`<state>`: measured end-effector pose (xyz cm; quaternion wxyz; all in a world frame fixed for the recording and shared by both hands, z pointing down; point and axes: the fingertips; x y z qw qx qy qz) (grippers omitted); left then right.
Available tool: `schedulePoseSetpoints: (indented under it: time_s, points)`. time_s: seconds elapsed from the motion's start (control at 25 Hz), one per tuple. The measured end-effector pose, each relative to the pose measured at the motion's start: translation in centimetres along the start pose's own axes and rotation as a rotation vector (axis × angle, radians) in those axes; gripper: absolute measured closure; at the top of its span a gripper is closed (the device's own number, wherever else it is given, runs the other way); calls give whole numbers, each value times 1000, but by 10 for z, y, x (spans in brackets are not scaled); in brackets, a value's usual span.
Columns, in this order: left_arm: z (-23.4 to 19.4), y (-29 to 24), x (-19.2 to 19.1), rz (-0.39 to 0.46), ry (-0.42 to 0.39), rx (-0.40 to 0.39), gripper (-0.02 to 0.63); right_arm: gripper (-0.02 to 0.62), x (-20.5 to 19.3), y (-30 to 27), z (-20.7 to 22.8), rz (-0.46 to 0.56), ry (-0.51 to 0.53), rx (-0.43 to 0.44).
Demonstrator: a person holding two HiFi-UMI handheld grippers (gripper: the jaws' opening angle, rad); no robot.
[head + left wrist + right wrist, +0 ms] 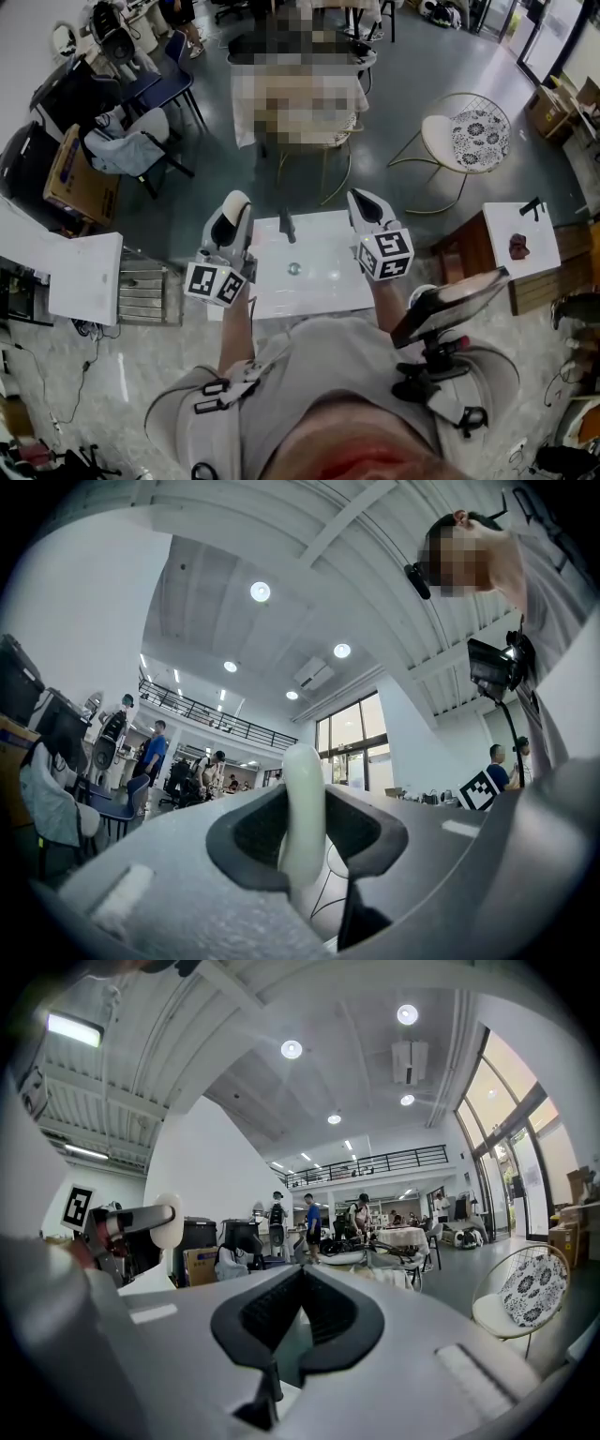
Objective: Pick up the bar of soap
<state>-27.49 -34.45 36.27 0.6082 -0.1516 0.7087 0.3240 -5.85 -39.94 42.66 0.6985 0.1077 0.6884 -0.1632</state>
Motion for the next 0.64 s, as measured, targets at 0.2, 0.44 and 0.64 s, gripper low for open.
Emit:
schedulePoseSetpoints:
  time_s: [0.2, 0.44, 0.64]
  points:
    - [-1, 0, -3, 6, 17, -6, 499, 594, -2, -3, -4, -5, 2, 4]
    - [-3, -1, -10, 9, 37, -14, 499, 594, -2, -4, -3, -10, 4, 1]
    - [0, -7, -5, -10, 42, -16, 499, 594, -6, -5, -3, -13, 4, -1]
Point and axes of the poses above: the fingertips, and each gripper's own axes: y backward along the fingers, z to its right, x out of its top, and after that the axes turned 11 degrees about -x, right-handed
